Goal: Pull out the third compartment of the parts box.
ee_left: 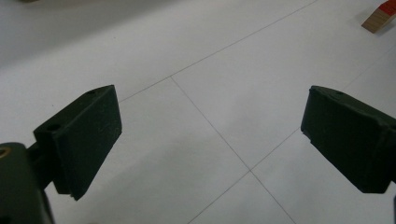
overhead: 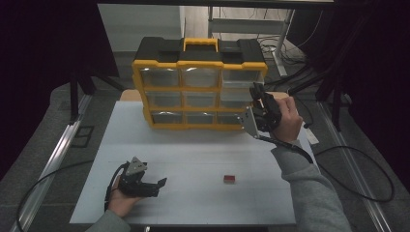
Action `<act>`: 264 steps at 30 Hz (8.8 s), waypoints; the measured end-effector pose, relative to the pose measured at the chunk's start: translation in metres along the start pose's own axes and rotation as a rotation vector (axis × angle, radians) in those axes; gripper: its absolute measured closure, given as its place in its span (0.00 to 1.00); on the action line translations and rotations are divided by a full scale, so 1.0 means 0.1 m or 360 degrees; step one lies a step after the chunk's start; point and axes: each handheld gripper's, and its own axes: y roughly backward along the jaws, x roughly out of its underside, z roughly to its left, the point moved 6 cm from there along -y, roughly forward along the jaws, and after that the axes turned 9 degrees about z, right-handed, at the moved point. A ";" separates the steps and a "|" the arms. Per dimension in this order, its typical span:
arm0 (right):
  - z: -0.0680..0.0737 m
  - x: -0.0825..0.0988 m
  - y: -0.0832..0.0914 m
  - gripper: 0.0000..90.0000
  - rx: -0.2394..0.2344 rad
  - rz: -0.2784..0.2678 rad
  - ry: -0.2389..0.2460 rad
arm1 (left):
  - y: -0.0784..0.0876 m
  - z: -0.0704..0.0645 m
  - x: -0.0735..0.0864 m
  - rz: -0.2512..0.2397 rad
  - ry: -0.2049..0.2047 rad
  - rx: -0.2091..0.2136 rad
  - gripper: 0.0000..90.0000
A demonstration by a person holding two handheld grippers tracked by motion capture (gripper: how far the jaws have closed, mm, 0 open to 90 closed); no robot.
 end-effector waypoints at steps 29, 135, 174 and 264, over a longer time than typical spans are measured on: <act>-0.01 -0.01 0.06 0.83 0.0005 -0.0012 0.0004 | 0.00 0.00 0.00 -0.0001 0.0001 -0.0001 0.06; -0.02 0.06 0.48 0.82 0.0023 -0.0112 -0.0003 | 0.01 0.00 0.00 -0.0004 0.0002 0.0001 0.06; 0.00 0.05 0.48 0.67 0.0020 -0.0108 -0.0017 | 0.01 0.00 0.00 -0.0002 0.0002 -0.0001 0.07; -0.06 -0.08 0.52 0.37 -0.0610 -0.0171 -0.0729 | -0.04 -0.03 0.03 0.0054 -0.0035 0.0007 0.07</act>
